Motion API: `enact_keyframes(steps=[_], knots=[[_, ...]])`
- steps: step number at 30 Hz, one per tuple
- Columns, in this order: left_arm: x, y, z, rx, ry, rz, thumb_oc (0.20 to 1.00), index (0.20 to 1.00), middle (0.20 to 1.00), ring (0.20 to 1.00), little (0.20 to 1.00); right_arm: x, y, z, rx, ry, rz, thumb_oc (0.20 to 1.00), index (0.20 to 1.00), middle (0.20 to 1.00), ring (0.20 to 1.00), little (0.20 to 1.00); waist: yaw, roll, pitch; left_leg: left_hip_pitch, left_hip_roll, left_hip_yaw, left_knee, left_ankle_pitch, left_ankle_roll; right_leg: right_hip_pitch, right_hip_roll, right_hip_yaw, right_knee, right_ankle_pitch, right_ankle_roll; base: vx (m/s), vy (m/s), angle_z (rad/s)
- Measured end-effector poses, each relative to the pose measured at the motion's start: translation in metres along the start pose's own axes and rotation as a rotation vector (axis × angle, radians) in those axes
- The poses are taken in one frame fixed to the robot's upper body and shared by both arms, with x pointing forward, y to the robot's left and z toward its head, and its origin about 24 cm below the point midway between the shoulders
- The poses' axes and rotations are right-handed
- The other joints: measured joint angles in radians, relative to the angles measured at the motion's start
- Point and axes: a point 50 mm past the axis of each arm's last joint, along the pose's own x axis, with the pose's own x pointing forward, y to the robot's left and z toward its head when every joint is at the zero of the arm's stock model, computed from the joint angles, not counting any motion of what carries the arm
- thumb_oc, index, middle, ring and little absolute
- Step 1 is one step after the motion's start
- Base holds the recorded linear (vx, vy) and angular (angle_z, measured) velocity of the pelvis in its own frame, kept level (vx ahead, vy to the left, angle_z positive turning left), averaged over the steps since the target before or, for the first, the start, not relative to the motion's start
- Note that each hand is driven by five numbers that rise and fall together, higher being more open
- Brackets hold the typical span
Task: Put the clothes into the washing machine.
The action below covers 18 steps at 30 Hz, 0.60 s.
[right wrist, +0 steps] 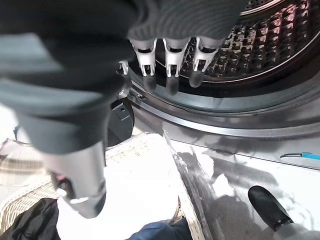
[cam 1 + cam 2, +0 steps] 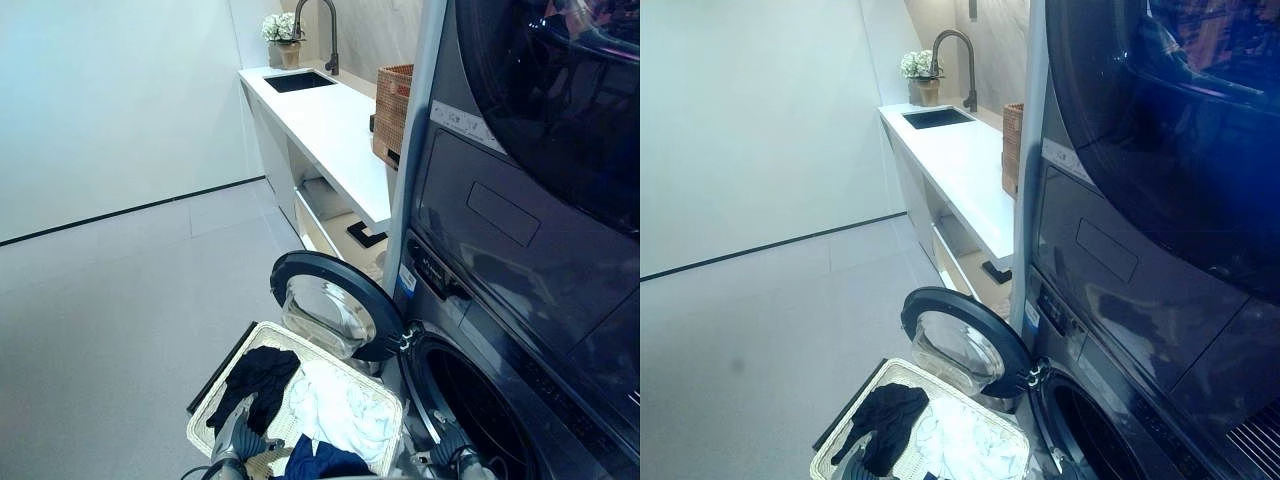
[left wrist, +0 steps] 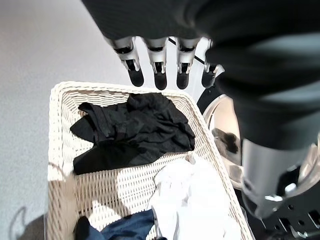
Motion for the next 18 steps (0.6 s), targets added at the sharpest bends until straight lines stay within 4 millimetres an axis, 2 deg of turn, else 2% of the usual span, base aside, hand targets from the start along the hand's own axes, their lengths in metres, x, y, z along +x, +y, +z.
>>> enact_keyframes(steps=[8,18], knots=[[-0.0009,-0.0015,-0.0013,-0.008,0.007,-0.017,1.0,1.0,1.0,1.0,1.0,0.0,-0.0002,-0.0003,0.009,0.003,-0.002,1.0,1.0,1.0,1.0,1.0,0.0,0.0,0.0,-0.001,0.002,0.0,0.0,0.0,0.0,-0.001,0.0,0.0,0.0,0.0,0.0,0.05,0.005,0.02],[-0.0016,0.0076,-0.0033,0.012,0.017,0.153,1.0,1.0,1.0,1.0,1.0,0.0015,-0.0067,-0.0016,0.079,0.024,-0.032,1.0,1.0,1.0,1.0,1.0,0.0,0.004,0.006,-0.043,0.004,-0.001,0.009,0.001,-0.002,-0.036,0.001,0.001,0.0,0.002,-0.003,-0.01,0.0,0.0]])
